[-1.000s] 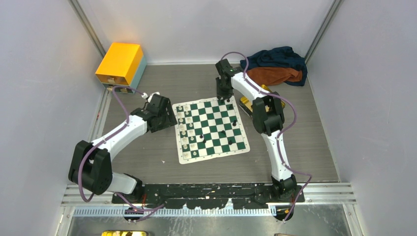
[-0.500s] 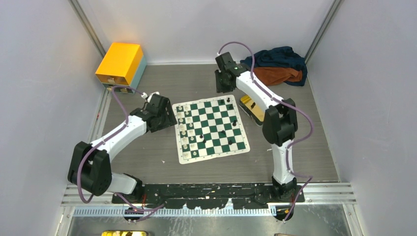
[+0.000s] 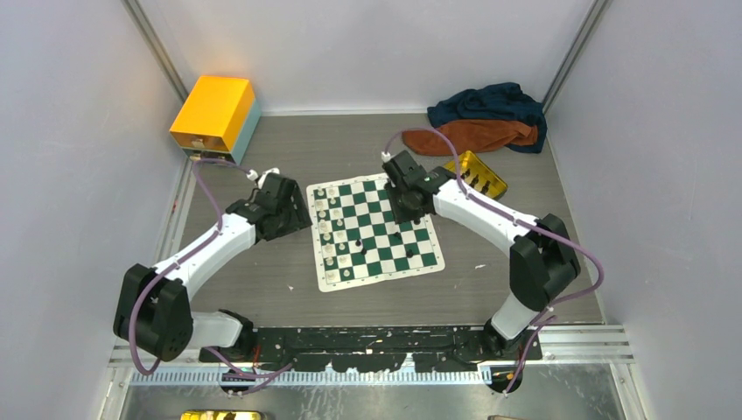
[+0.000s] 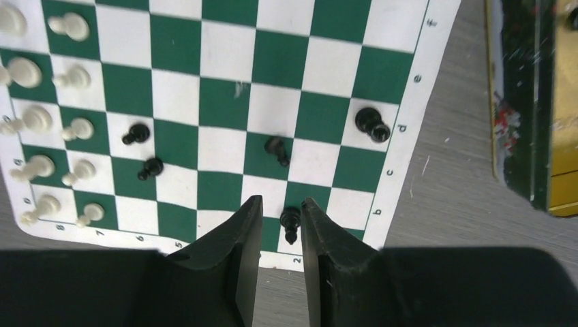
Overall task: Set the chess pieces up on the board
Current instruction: Pick up the chess piece from the chessboard.
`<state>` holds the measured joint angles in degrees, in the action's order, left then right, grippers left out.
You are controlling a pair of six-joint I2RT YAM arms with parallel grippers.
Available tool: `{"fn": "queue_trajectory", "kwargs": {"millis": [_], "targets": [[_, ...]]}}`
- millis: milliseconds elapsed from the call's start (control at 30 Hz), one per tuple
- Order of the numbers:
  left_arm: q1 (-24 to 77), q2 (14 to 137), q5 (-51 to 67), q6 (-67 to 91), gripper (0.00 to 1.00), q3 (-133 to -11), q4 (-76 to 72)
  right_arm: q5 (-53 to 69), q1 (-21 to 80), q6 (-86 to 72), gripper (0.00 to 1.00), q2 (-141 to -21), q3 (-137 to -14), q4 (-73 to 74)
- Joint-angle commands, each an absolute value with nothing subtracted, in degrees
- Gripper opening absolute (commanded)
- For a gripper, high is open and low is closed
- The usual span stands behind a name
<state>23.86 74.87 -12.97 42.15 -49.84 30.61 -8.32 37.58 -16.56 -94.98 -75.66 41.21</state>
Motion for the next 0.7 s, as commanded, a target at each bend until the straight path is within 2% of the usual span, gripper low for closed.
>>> {"fn": "queue_trajectory", "kwargs": {"millis": [0, 333, 667], "targets": [[23.6, 72.8, -12.8, 43.3, 0.72, -49.4, 29.5, -9.3, 39.2, -16.7, 0.33, -88.9, -69.2, 36.9], [23.6, 73.7, -10.3, 43.7, 0.71, -50.4, 29.3, -6.0, 39.8, -13.2, 0.33, -86.1, -56.9, 28.2], [23.6, 75.1, -9.2, 43.3, 0.71, -51.8, 29.6, -4.3, 39.7, -8.5, 0.34, -92.0, -57.8, 22.6]]}}
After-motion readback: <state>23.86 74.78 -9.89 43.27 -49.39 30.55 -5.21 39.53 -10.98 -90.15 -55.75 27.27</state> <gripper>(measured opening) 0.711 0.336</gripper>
